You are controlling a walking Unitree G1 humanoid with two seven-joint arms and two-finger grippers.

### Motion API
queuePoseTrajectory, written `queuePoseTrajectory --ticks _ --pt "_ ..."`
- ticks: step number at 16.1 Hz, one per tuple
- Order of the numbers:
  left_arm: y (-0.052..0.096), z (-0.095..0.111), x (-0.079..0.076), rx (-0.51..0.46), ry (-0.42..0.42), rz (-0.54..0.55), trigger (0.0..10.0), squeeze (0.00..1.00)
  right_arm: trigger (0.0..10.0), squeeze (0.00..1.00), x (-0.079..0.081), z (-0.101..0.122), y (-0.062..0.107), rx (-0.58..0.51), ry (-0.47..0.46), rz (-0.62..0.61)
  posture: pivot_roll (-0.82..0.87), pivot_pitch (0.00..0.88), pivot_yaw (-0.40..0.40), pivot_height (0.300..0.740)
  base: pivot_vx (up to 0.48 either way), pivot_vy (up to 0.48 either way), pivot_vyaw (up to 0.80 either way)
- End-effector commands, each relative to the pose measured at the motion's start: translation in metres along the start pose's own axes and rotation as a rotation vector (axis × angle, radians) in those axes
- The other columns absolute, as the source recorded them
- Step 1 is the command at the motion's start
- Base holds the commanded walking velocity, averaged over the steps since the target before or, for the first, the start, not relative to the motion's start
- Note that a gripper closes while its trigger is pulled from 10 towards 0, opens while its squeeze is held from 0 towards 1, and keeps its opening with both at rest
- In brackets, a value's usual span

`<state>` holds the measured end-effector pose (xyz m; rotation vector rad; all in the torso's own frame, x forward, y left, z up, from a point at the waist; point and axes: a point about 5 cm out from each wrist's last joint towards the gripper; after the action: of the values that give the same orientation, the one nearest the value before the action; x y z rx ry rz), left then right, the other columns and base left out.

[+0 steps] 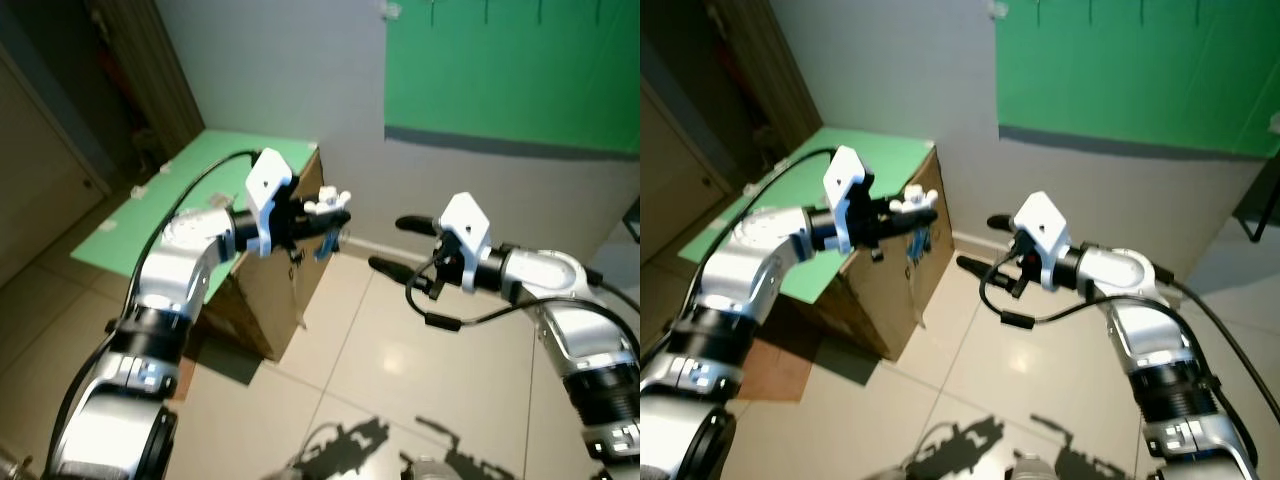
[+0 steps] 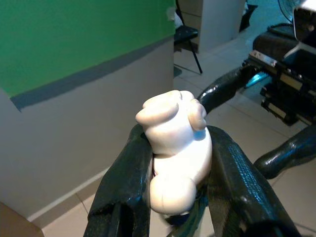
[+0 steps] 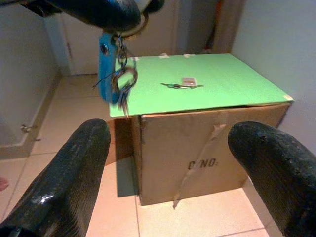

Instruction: Hang keys on a hook

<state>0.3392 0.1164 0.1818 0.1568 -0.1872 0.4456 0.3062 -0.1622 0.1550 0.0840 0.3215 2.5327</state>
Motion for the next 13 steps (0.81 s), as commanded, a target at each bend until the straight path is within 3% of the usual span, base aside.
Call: queuePoseTrajectory --ticks 1,13 --pt "0.004 0.008 0.001 -0.004 -0.019 -0.007 0.0 0.00 10.0 0.00 0.007 0.005 -0.002 -0.005 0.010 0.055 -0.27 0.007 0.166 0.740 0.000 0.000 0.00" --pt "-0.020 0.042 -0.004 -0.055 -0.087 -0.095 0.0 0.00 10.0 0.00 0.026 0.012 -0.022 0.015 0.020 0.188 -0.28 0.000 0.170 0.740 0.000 0.000 0.00"
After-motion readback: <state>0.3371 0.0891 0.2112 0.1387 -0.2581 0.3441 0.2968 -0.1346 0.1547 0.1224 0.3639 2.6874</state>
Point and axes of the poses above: a point about 5 cm out from each wrist's last joint towards the gripper, its own y axis pointing back from the gripper into the wrist, its own z axis along the axis of the wrist's last joint, x = y × z, and after that the axes turned 9 degrees about -y, right-handed
